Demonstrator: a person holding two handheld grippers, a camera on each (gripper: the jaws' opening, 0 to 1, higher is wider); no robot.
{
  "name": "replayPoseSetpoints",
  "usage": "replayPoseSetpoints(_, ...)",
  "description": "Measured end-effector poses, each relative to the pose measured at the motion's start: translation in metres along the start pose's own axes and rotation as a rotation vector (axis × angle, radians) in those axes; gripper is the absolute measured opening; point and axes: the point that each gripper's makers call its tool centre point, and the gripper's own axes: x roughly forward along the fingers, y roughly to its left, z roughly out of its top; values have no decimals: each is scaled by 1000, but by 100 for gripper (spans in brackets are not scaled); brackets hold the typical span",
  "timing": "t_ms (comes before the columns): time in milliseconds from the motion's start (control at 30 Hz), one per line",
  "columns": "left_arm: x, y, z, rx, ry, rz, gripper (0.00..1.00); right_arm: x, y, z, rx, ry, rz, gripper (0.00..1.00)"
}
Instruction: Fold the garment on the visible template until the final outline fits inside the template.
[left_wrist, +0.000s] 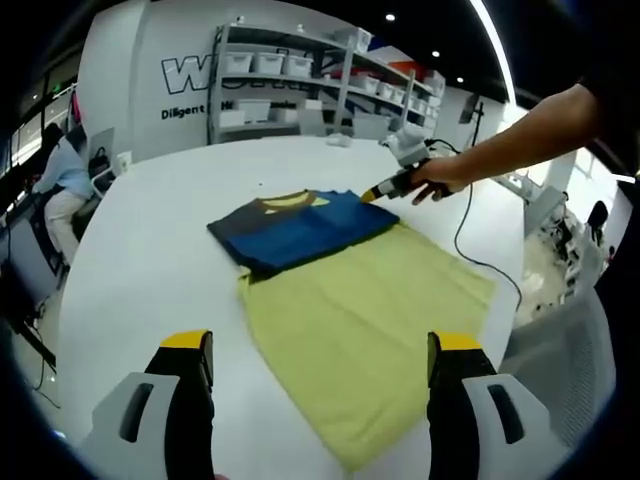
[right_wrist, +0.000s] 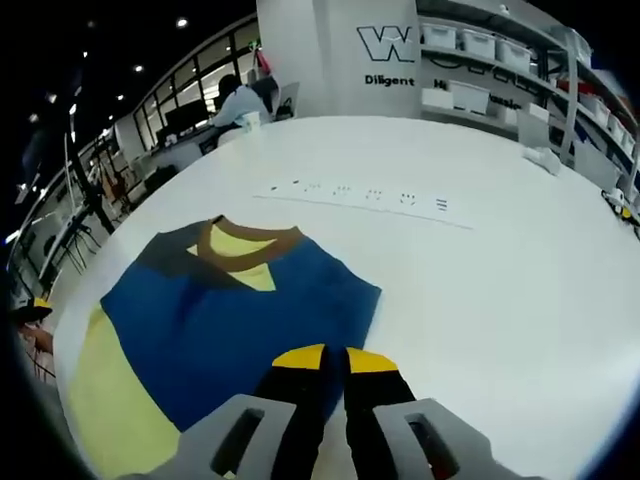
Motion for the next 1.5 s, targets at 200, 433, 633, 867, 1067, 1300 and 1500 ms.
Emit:
replayPoseSetpoints(200,0,2,3,2,-4,2,84,-2,-3,0,-2,1,-2,0)
replayPoseSetpoints(433,2,5,4,-5,-8,2,84,-4,-10,5,40,-35,13,0)
replayPoseSetpoints(633,2,2,1,-4,-3,-3,84,2,-7,2,43,-22,12,18)
replayPoseSetpoints(867,-3,7,2,2,0,7,84,5,-9,1,48,-1,-5,0)
replayPoseSetpoints(1067,-3,8,3,4,-4,6,84,0,-13,4,48,-20,-22,0)
replayPoseSetpoints(1300,-1,6,6,11,-8,-1,84,-2,-21,-3,121,6,-54,0)
replayPoseSetpoints(1500,-2,4,3,18,-2,-9,84,-5,-29,-6,100,21,-96,0)
